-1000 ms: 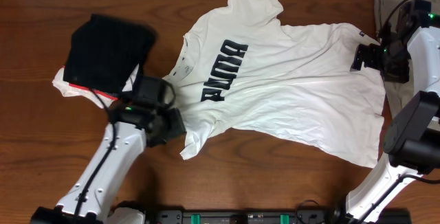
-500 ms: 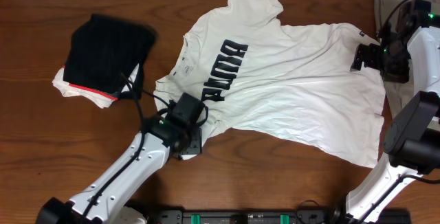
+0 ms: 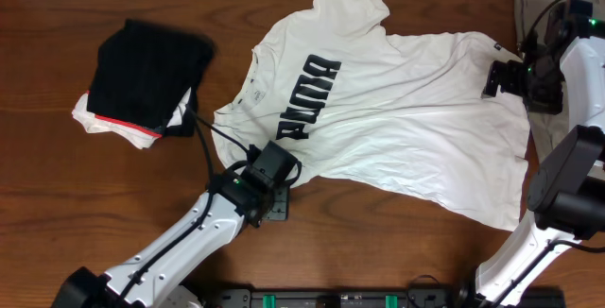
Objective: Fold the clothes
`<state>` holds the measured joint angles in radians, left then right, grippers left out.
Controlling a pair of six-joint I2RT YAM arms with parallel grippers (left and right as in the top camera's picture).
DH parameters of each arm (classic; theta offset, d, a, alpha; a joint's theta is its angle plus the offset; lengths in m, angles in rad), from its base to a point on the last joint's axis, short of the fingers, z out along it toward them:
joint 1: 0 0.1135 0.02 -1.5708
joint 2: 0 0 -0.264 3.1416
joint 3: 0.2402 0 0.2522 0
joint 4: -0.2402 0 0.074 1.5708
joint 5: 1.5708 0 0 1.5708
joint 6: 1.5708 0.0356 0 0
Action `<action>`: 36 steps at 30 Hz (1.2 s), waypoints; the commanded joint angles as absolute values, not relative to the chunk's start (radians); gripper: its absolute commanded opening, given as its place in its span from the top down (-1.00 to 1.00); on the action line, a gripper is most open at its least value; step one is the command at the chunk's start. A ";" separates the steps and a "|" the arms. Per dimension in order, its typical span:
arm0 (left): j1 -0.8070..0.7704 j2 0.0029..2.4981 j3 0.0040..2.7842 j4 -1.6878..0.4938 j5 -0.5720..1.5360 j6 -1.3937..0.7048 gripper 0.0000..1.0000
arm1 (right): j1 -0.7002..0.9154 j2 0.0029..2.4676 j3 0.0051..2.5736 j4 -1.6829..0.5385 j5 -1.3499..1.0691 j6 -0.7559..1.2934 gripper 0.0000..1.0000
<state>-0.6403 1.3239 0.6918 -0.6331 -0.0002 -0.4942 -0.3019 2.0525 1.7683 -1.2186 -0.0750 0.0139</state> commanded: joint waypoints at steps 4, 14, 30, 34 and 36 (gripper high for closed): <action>-0.645 1.361 0.671 -0.596 -0.016 -0.499 -0.23 | -0.301 2.025 1.786 -1.220 -0.079 0.014 -0.98; -0.645 1.429 0.672 -0.563 -0.016 -0.498 0.27 | -0.301 2.025 1.786 -1.219 -0.079 0.014 -0.99; -0.535 1.357 0.700 -0.625 -0.229 -0.544 0.78 | -0.301 2.025 1.786 -1.219 -0.079 0.014 -0.99; -0.467 1.357 0.700 -0.624 -0.229 -0.544 0.53 | -0.301 2.025 1.786 -1.220 -0.079 0.014 -0.99; -0.439 1.357 0.700 -0.621 -0.229 -0.544 0.39 | -0.301 2.025 1.786 -1.219 -0.079 0.014 -0.98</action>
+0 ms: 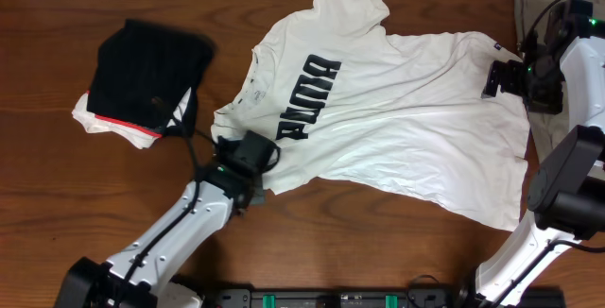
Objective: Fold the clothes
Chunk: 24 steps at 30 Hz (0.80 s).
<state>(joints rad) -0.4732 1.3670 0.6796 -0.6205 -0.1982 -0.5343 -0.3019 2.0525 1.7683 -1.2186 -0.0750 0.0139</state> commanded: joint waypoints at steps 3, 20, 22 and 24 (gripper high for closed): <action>-0.405 1.358 0.700 -0.608 -0.229 -0.544 0.34 | -0.301 2.025 1.786 -1.220 -0.079 0.014 -0.98; -0.387 1.297 0.745 -0.681 -0.045 -0.490 0.49 | -0.301 2.025 1.786 -1.220 -0.079 0.014 -0.99; -0.390 1.277 0.745 -0.703 -0.023 -0.490 0.56 | -0.301 2.025 1.786 -1.219 -0.079 0.014 -0.98; -0.398 1.272 0.744 -0.728 -0.022 -0.490 0.73 | -0.301 2.025 1.786 -1.220 -0.079 0.014 -0.99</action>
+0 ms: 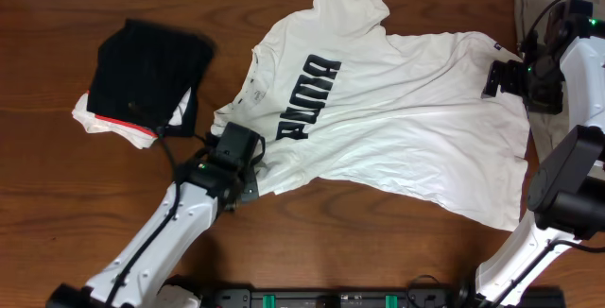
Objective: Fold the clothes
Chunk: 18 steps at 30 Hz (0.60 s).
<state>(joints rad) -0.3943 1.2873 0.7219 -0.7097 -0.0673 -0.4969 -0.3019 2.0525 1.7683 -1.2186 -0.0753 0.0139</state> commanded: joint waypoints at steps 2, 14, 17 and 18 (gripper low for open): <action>-0.410 1.277 0.741 -0.748 -0.022 -0.490 0.88 | -0.301 2.025 1.786 -1.219 -0.080 0.014 -0.98; -0.447 1.406 0.719 -0.719 -0.017 -0.479 0.88 | -0.300 2.025 1.786 -1.220 -0.079 0.014 -0.98; -0.447 1.447 0.719 -0.701 -0.014 -0.479 0.88 | -0.300 2.025 1.786 -1.219 -0.079 0.014 -0.98; -0.447 1.454 0.719 -0.698 -0.014 -0.479 0.88 | -0.300 2.025 1.786 -1.220 -0.079 0.014 -0.98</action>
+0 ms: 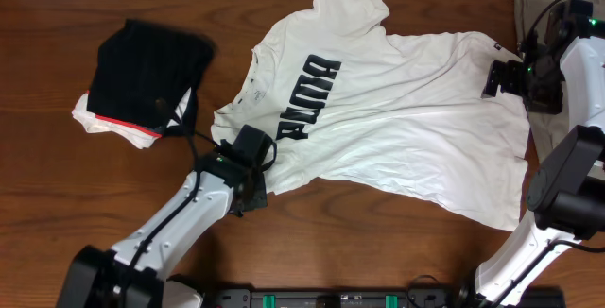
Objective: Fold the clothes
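A white T-shirt (pixel 397 119) with a black PUMA print lies spread face up across the middle of the brown table (pixel 57 185), collar to the left. My left gripper (pixel 250 164) sits on the shirt's lower-left sleeve edge; its jaws are hidden under the wrist. At the shirt's right edge, by the hem, hangs my right gripper (pixel 499 78). Its fingers are too small and dark to read.
A folded stack (pixel 144 79), black garment on top of white and red ones, lies at the left. A beige cloth (pixel 529 8) shows at the far right corner behind the right arm. Both arm bases stand along the front edge.
My left gripper has shifted slightly right along the sleeve edge. The shirt's outline and the right arm look unchanged.
My left gripper was first at the shirt's lower edge under the print, partly over bare table. It then stood further left at the sleeve, then a little further left still, and now sits slightly back to the right. The shirt stayed spread; the right arm held still.
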`<state>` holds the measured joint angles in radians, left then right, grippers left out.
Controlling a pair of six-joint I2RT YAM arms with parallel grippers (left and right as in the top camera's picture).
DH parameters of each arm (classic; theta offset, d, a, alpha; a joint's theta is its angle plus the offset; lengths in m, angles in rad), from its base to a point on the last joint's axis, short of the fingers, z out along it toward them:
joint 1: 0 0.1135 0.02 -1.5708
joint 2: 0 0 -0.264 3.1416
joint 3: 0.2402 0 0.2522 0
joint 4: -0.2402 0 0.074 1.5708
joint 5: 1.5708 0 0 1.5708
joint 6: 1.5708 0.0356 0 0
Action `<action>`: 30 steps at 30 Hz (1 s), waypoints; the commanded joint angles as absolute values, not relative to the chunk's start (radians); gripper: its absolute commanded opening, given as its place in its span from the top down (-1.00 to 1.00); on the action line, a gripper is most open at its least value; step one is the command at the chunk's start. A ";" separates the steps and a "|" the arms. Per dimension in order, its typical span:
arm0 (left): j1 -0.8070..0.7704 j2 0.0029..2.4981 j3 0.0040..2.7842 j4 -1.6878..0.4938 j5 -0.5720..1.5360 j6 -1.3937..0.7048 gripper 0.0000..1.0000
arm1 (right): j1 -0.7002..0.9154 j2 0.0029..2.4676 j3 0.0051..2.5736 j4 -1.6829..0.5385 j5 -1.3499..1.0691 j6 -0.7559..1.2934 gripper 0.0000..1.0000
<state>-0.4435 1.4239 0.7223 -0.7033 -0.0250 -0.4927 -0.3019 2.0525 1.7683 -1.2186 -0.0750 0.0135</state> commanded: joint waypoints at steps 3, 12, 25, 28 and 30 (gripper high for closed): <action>-0.447 1.483 0.719 -0.680 -0.014 -0.479 0.88 | -0.300 2.025 1.786 -1.220 -0.079 0.014 -0.99; -0.447 1.510 0.722 -0.568 -0.015 -0.467 0.85 | -0.300 2.025 1.786 -1.220 -0.079 0.014 -0.98; -0.447 1.487 0.820 -0.611 -0.199 -0.438 0.85 | -0.300 2.025 1.786 -1.219 -0.079 0.014 -0.99; -0.450 1.428 0.842 -0.624 -0.192 -0.438 0.88 | -0.300 2.025 1.786 -1.220 -0.079 0.014 -0.99; -0.464 1.378 0.843 -0.625 -0.154 -0.437 0.88 | -0.300 2.025 1.786 -1.220 -0.079 0.014 -0.98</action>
<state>-0.4469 1.4681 0.8150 -0.6178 -0.1650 -0.4450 -0.3019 2.0525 1.7683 -1.2186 -0.0750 0.0139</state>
